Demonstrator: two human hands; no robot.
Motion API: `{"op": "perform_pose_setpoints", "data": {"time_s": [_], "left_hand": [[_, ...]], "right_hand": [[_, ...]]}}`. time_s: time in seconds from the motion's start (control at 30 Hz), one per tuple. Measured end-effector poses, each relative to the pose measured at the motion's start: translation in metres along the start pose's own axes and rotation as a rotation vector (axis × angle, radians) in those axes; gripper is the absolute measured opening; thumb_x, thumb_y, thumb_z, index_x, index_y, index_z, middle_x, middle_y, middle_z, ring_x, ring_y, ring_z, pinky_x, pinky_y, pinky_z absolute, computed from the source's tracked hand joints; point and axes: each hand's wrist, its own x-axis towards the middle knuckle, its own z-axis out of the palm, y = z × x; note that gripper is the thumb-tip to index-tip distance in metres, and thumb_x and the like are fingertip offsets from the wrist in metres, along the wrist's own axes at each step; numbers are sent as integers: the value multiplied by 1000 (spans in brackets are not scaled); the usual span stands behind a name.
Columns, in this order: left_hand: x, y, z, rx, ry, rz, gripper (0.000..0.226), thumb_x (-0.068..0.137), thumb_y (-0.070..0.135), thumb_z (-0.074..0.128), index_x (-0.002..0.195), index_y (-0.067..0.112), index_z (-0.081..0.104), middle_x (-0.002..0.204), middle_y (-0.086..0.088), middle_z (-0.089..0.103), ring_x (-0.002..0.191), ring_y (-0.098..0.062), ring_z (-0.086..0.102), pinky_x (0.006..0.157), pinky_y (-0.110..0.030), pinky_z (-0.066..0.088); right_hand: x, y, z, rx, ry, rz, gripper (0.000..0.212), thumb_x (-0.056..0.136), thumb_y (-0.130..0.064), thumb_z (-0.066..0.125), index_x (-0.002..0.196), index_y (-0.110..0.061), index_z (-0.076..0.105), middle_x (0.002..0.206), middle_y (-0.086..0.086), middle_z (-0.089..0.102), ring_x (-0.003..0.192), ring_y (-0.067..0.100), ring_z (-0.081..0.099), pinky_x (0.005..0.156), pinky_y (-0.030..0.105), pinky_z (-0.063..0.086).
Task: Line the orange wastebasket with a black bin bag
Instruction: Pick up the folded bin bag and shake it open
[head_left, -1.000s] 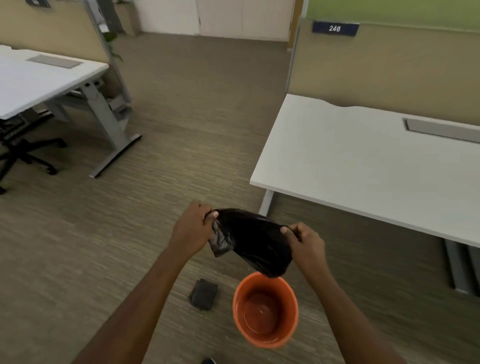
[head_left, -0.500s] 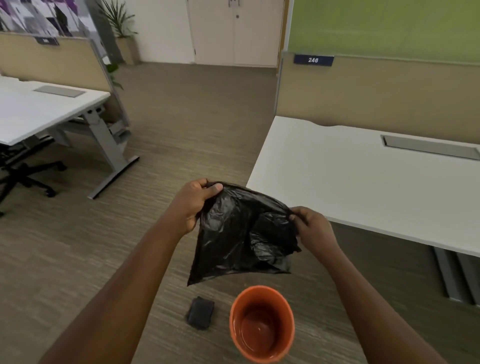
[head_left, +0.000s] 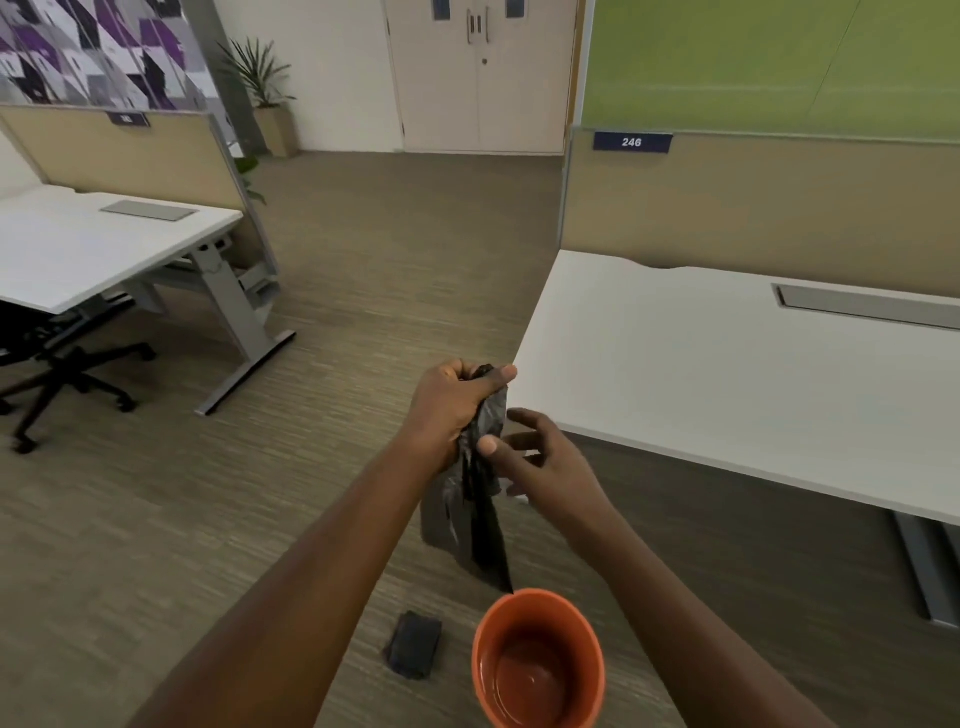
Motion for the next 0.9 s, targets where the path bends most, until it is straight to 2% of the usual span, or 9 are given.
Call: {"op": "perform_pose_setpoints", "data": {"time_s": [0.07, 0.17, 0.27, 0.37, 0.43, 0.5, 0.7, 0.8, 0.9], "left_hand": [[-1, -3, 6, 58, 25, 13, 49, 77, 42, 84, 100, 1, 69, 80, -10, 70, 70, -19, 66, 57, -26, 56], [-1, -4, 9, -32, 8, -39, 44, 74, 40, 88, 90, 4, 67, 78, -11, 69, 72, -23, 66, 61, -30, 59], [0, -5, 4, -31, -49, -78, 54, 67, 49, 90, 96, 12, 62, 82, -13, 60, 77, -24, 59, 69, -38, 54], [0, -4, -6, 55, -149, -86, 73, 50, 65, 89, 89, 6, 67, 82, -8, 75, 70, -21, 72, 63, -30, 58], [2, -1, -15, 152, -193, -85, 77, 43, 70, 88, 88, 9, 71, 79, -8, 79, 67, -18, 76, 56, -26, 58], [6, 0, -25, 351, -217, -58, 80, 49, 72, 86, 94, 7, 72, 86, -8, 79, 75, -20, 76, 59, -29, 57], [12, 4, -54, 882, -368, -3, 33, 77, 34, 84, 96, 9, 73, 94, -9, 75, 90, -21, 71, 76, -33, 57], [15, -1, -56, 1065, -200, 70, 7, 86, 10, 72, 94, 9, 72, 95, -11, 73, 92, -25, 72, 83, -43, 62], [13, -7, -60, 1044, 67, 123, 14, 87, 2, 68, 100, 9, 68, 99, -13, 71, 90, -27, 70, 81, -48, 61]], "right_hand": [[3, -3, 8, -80, -11, -33, 90, 60, -80, 73, 134, -33, 54, 107, -8, 74, 92, 7, 74, 80, 34, 63], [10, -2, 7, -161, 10, -51, 44, 83, -46, 74, 122, -27, 64, 99, -9, 76, 88, 5, 72, 71, 24, 56], [15, 3, -5, -156, 48, -38, 10, 92, -25, 67, 100, -28, 73, 86, -8, 77, 77, 1, 70, 63, 17, 47], [16, 5, -15, -172, 72, -25, 19, 95, -25, 61, 88, -35, 75, 82, -12, 76, 75, -2, 70, 61, 13, 49], [17, 7, -24, -184, 108, -25, 21, 96, -25, 59, 92, -34, 77, 83, -10, 77, 79, 5, 71, 66, 24, 56], [19, 11, -34, -199, 163, -22, 24, 97, -21, 56, 96, -30, 78, 83, -8, 76, 80, 12, 72, 70, 33, 58], [26, 21, -56, -207, 232, -24, 25, 98, -18, 57, 103, -27, 79, 92, -10, 76, 89, 7, 68, 67, 19, 48], [28, 23, -59, -328, 219, -61, 23, 98, -19, 58, 104, -31, 77, 92, -15, 73, 85, -3, 62, 65, 10, 40], [30, 25, -65, -320, 203, -37, 22, 96, -18, 59, 101, -32, 76, 91, -16, 72, 84, -6, 62, 63, 11, 41]]}}
